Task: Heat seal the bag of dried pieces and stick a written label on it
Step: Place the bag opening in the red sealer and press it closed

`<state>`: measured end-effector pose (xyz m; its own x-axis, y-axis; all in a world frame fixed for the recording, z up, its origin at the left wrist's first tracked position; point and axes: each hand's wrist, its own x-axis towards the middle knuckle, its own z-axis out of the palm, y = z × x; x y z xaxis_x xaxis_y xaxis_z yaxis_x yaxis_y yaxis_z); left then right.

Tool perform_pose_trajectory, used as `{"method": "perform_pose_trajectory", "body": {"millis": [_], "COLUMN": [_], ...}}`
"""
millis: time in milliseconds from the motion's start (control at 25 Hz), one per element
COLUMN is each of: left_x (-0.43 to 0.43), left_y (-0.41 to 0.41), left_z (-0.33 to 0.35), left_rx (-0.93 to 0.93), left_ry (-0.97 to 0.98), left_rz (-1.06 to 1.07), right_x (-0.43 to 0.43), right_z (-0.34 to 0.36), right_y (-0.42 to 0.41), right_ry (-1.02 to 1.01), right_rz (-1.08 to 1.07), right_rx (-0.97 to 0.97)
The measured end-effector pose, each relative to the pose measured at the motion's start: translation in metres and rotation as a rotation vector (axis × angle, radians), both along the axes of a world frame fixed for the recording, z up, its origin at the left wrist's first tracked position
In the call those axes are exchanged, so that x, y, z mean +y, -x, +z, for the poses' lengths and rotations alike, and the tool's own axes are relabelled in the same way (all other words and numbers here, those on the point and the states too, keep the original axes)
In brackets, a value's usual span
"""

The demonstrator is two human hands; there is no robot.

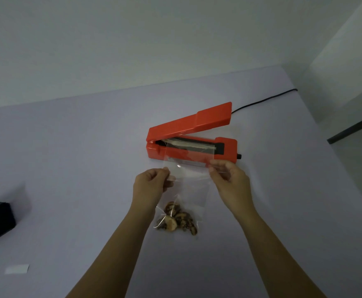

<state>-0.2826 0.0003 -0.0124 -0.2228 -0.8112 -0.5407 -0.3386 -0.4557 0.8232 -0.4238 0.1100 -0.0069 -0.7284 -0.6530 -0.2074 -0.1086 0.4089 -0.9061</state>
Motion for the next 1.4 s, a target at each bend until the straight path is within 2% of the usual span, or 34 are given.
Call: {"method": "perform_pose_trajectory", "body": {"millis": [80,200,280,360,440,560,720,1120,1400], "left_x": [0.0,-0.001,-0.002,-0.002,-0.002,-0.003,-0.004,-0.006,-0.006], "left_y": [0.0,0.001,0.002,0.002,0.002,0.002,0.002,0.003,0.002], "left_z": [-0.001,-0.002,-0.003,-0.003,-0.003,-0.003,-0.003,-0.003,-0.003], "left_rx": [-0.008,-0.022,-0.035,-0.043,-0.05,-0.061,-0.065,-0.055,-0.066], "left_ry": [-0.002,0.001,0.002,0.002,0.004,0.006,-0.008,-0.008,-0.008], "left_rz": [-0.001,0.0,0.006,0.009,0.005,-0.004,-0.005,-0.023,-0.025], "right_x": [0.0,-0.008,-0.02,-0.036,-0.049,-0.059,-0.052,-0.03,-0.035], "right_z": [0.011,0.05,0.08,0.104,0.119,0.118,0.093,0.034,0.012], "right_y": [0.002,0.014,0.025,0.032,0.034,0.039,0.048,0.064,0.067], "right_ry": [-0.018,0.187,0.342,0.394,0.288,0.003,-0.209,-0.45,-0.472], "right_rz": [-0.056,-0.125,-0.074,0.023,0.178,0.401,0.46,0.501,0.499], "right_rx": [0.271,0.671,0.849,0.93,0.948,0.99,1.013,0.915,0.748]}}
